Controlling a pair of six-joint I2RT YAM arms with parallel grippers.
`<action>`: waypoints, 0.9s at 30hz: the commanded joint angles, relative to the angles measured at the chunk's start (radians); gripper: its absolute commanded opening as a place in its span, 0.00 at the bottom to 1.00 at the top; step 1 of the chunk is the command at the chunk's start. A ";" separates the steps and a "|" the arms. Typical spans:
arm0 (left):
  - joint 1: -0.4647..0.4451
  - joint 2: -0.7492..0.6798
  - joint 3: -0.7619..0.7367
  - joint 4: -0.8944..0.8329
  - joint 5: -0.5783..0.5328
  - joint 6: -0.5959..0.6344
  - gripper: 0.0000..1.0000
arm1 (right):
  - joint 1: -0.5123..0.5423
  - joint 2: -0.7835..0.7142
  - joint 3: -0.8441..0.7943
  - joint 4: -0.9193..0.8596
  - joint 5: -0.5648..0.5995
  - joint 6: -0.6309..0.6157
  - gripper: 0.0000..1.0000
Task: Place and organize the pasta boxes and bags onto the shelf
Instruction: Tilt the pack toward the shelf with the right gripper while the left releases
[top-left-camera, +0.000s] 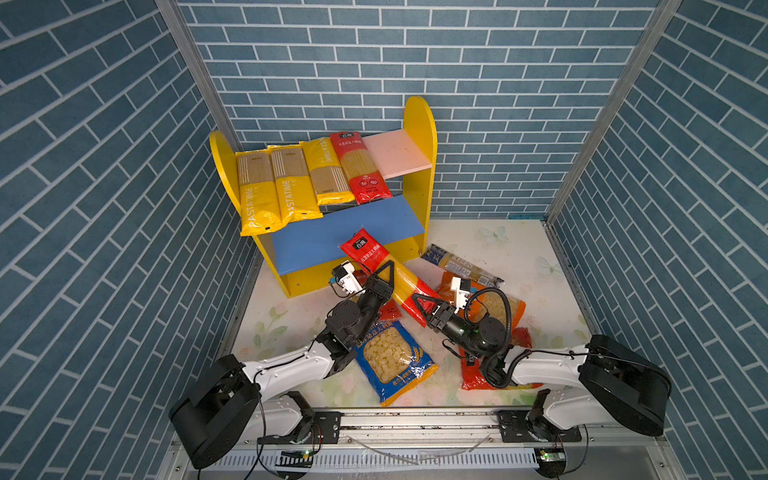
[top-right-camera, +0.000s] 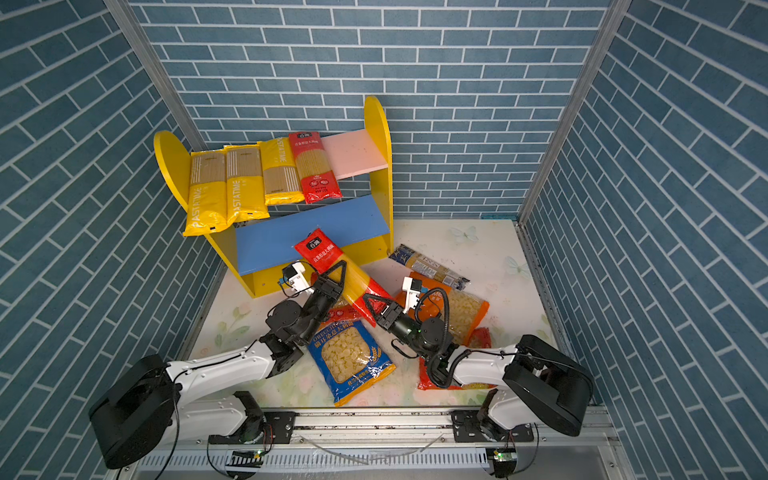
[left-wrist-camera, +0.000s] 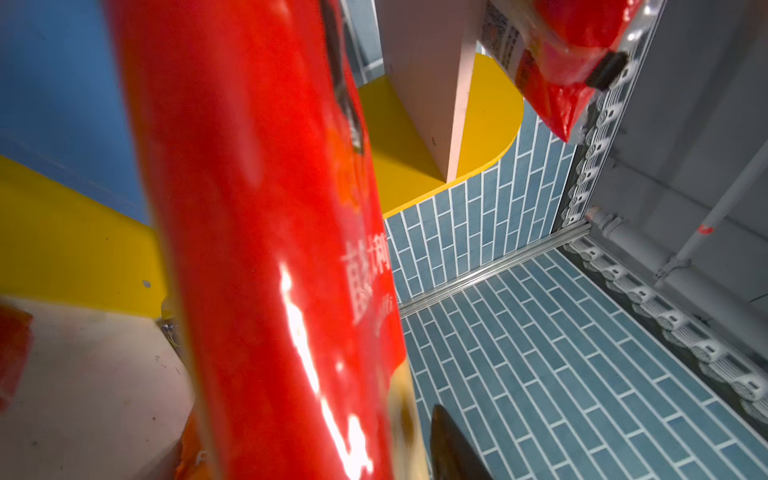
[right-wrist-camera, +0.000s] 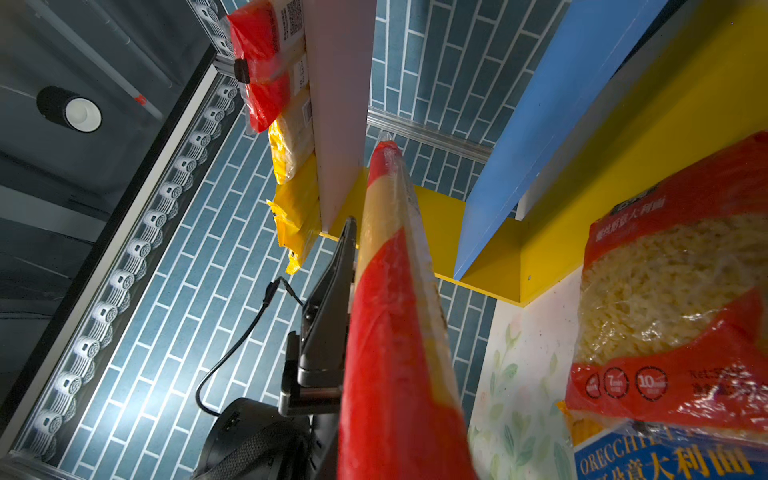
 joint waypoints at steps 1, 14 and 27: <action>-0.004 -0.059 0.017 0.018 0.027 0.018 0.60 | 0.000 -0.083 -0.006 0.033 0.049 -0.047 0.13; -0.004 -0.300 -0.062 -0.378 0.056 0.112 0.71 | -0.223 -0.612 0.026 -0.698 0.035 -0.156 0.00; -0.004 -0.421 -0.111 -0.538 0.044 0.129 0.72 | -0.297 -0.757 0.329 -1.056 -0.047 -0.377 0.00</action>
